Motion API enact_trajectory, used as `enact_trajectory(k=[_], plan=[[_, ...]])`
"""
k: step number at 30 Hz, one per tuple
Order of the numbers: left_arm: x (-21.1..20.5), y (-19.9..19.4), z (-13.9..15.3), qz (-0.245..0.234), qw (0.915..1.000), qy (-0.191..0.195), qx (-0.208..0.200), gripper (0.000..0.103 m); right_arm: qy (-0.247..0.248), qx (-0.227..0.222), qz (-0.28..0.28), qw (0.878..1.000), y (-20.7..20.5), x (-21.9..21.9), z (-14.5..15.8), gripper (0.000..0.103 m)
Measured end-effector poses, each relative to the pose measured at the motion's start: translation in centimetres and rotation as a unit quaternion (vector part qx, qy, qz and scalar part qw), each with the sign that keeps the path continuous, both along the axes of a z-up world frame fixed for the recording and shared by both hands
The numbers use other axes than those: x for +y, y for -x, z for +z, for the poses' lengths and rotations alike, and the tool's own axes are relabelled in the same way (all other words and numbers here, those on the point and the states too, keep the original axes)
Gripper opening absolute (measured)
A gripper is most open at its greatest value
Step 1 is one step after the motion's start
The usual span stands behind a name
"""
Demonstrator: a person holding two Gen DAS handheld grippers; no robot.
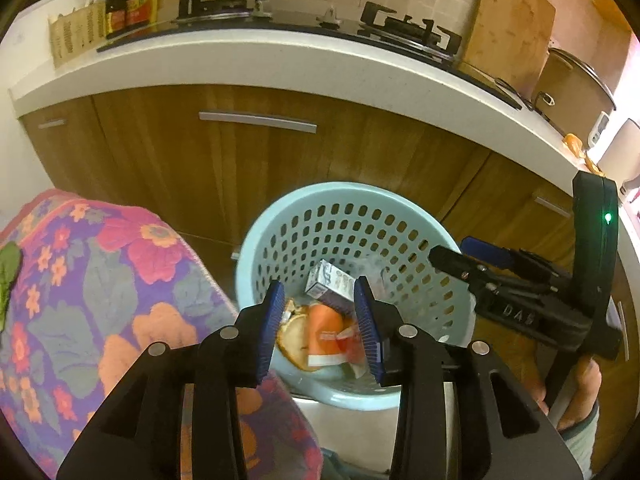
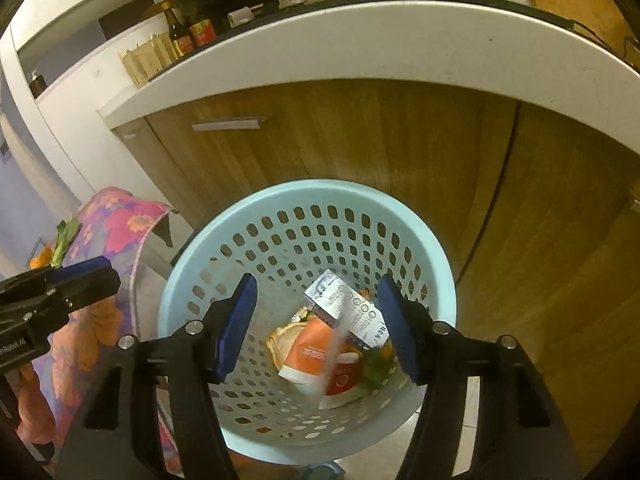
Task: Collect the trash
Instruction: 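Carry the wrapper and bok choy over the blue basket and open both tools, then move both tools back to the table toward the orange peel and green leaf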
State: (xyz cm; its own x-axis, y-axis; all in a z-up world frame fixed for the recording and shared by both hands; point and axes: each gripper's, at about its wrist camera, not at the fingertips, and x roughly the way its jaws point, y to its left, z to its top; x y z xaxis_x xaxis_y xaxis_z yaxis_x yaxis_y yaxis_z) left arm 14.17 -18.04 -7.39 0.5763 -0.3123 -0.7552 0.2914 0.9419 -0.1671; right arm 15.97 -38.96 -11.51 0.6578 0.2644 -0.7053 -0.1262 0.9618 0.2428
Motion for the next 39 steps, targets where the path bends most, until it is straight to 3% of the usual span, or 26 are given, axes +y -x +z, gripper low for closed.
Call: enact_trajectory(k=[15, 21, 30, 35, 39], plan=[[6.0, 3.8, 4.3, 0.045, 0.9973, 0.032, -0.049, 0.044, 0.024, -0.040, 0.053, 0.997, 2.1, 5.6, 3.0, 0.059], [11.9, 6.5, 6.0, 0.099, 0.9912, 0.043, -0.078, 0.053, 0.032, -0.045, 0.089, 0.995, 2.9, 10.3, 3.6, 0.059], [24.8, 10.5, 6.7, 0.231, 0.9661, 0.055, -0.101, 0.065, 0.028, -0.061, 0.174, 0.983, 3.4, 19.9, 5.7, 0.059], [32.7, 12.3, 5.8, 0.321, 0.9382, 0.081, -0.100, 0.065, 0.045, -0.072, 0.224, 0.971, 3.4, 26.9, 6.9, 0.059], [36.4, 12.2, 4.9, 0.354, 0.9257, 0.094, -0.093, 0.065, 0.042, -0.065, 0.250, 0.965, 2.8, 31.0, 7.2, 0.059]])
